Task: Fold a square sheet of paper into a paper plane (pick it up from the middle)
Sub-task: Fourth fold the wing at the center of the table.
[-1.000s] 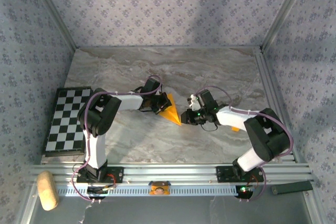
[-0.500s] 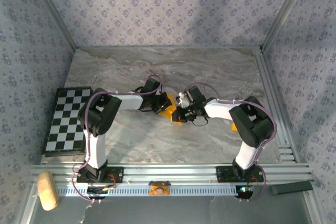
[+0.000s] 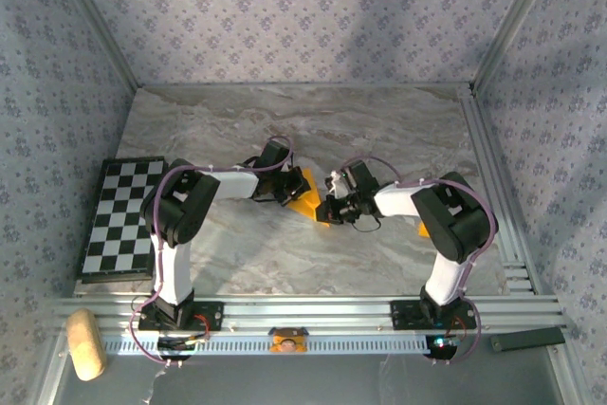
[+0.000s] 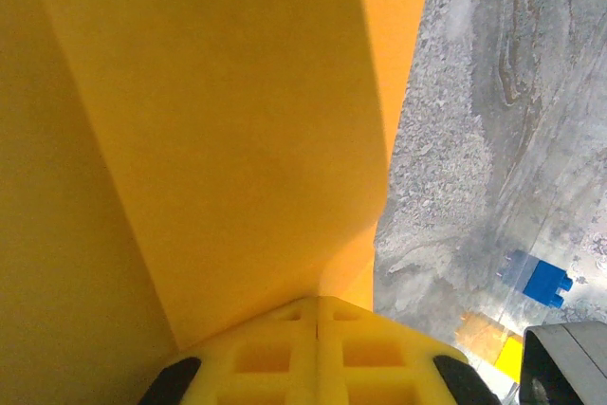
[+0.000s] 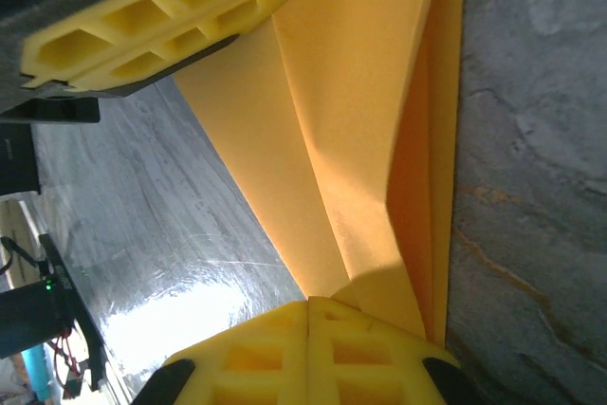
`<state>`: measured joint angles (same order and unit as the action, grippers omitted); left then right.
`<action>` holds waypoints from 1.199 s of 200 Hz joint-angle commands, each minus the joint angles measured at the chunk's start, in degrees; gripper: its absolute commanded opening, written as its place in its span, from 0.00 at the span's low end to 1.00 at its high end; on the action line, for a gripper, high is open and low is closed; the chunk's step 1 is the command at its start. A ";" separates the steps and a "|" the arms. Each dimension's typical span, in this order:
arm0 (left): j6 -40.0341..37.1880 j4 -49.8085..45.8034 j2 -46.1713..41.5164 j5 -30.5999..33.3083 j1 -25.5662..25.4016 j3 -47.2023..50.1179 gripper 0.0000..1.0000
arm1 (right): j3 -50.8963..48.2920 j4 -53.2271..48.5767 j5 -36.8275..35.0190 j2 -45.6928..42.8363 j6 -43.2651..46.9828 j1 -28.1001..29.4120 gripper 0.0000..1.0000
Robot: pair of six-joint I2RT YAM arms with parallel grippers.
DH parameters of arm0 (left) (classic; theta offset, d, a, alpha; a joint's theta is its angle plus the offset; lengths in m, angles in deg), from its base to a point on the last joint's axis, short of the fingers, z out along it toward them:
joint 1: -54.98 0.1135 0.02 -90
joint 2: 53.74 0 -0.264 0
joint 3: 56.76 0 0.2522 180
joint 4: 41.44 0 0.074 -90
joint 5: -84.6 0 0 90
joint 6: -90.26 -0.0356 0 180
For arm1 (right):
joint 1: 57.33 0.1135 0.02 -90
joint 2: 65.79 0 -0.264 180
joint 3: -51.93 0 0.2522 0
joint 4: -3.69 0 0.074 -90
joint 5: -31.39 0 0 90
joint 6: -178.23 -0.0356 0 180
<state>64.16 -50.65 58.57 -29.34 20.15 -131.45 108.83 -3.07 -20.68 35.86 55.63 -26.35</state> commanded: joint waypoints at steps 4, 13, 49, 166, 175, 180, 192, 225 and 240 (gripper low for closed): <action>-0.72 -3.13 2.39 2.76 0.61 1.31 0.01 | -4.19 -0.06 -0.60 0.79 -2.69 -0.70 0.02; -0.71 -3.07 2.39 2.76 0.73 1.27 0.01 | -4.86 0.82 -0.26 0.62 -2.91 -1.09 0.02; -0.79 -3.15 2.51 2.81 0.98 1.35 0.01 | -6.92 2.79 0.92 -0.95 -4.42 -1.89 0.03; -0.53 -2.80 2.66 2.76 1.37 1.80 0.01 | -10.26 -6.37 -3.26 -6.36 0.16 -2.13 0.04; -0.56 -2.74 2.52 2.68 1.38 1.81 0.01 | -10.44 -6.86 -3.42 -6.78 0.25 -2.24 0.03; -0.60 -2.71 2.57 2.65 1.35 1.86 0.01 | -10.57 -7.00 -3.32 -7.09 0.34 -2.32 0.03; -0.56 -2.56 2.56 2.59 1.37 1.95 0.01 | -10.38 -7.01 -2.56 -8.39 0.02 -2.50 0.03; -0.62 -2.45 2.30 2.35 1.25 2.08 0.01 | -6.34 -6.94 0.47 -13.51 -1.01 -2.18 0.03; -0.49 -2.32 2.31 2.34 1.17 2.05 0.01 | -3.02 -8.94 0.25 -12.90 0.59 -1.96 0.03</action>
<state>64.16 -49.47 58.88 -30.24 20.85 -131.12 100.89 -7.87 -21.51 24.30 54.63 -28.47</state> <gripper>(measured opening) 0.043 0.051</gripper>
